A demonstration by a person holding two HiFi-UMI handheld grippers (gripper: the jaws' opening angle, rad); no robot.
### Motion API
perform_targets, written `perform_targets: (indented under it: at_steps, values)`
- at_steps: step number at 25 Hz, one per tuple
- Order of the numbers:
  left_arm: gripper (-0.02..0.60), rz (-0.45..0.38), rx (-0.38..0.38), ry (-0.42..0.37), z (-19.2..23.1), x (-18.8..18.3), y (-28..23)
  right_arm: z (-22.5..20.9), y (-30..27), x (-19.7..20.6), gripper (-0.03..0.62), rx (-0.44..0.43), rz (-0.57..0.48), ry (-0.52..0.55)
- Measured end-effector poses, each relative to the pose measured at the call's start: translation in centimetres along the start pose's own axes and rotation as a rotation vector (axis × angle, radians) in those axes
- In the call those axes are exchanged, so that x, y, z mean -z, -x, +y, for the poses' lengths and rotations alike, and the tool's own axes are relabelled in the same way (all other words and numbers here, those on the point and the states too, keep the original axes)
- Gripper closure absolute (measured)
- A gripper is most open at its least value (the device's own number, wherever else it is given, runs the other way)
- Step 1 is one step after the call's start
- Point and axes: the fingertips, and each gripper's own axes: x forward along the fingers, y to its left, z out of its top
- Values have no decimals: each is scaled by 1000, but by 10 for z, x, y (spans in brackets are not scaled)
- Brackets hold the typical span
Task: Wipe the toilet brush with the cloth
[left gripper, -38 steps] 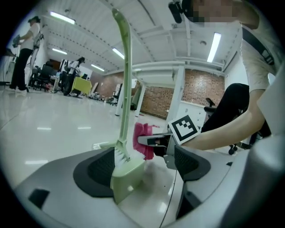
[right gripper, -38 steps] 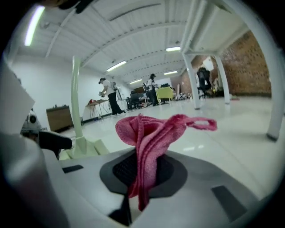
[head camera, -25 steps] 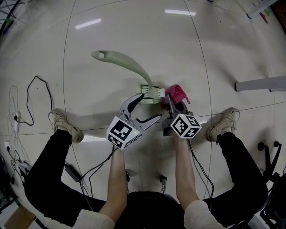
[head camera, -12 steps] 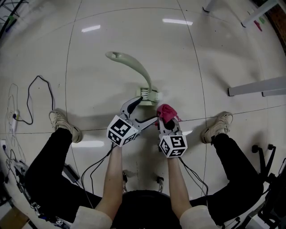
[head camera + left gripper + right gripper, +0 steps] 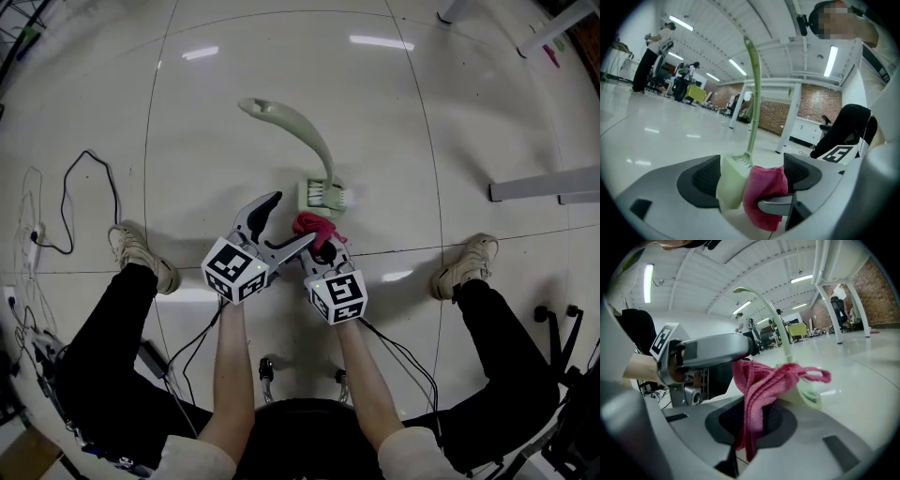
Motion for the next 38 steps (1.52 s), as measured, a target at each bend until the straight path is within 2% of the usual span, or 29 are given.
perform_targets:
  at_steps: [3,7,17,20,23,24,26,27,31,33,35,38]
  values:
    - [181,-21,-47,39,13,3,13,5,-16,-4,562,-17,9,28]
    - [181,-17,-50,39,15,3,13,-1,-16,2,562,-10,36,52]
    - [181,-7,-40,23,7,0,10,-74,36,12,562,151,25,-18]
    - [181,-31,-49,30,7,-10,11,-90,45,3,562,190,7,-27]
    - [184,-149,-86,75,9,-51,23,-91,58,-35,562,221,-71,-44]
    - [239,-197,-102,82,8,-71,30,-89,63,-51,562,231,-97,-44]
    - [479,-280,-142,57,5,-118,44,-81,72,-93,562,240,-149,-25]
    - [578,-310,-165,33,4,-143,50,-76,74,-118,562,237,-180,-6]
    - [578,-364,-255,-95,3,-240,73,-46,73,-234,562,184,-335,77]
    - [578,-382,-277,-135,0,-276,82,-28,78,-283,562,152,-395,108]
    - [578,-375,-287,-178,1,-300,84,-10,83,-323,563,113,-441,132]
    - [578,-317,-300,-217,13,-317,69,13,78,-374,562,33,-506,145]
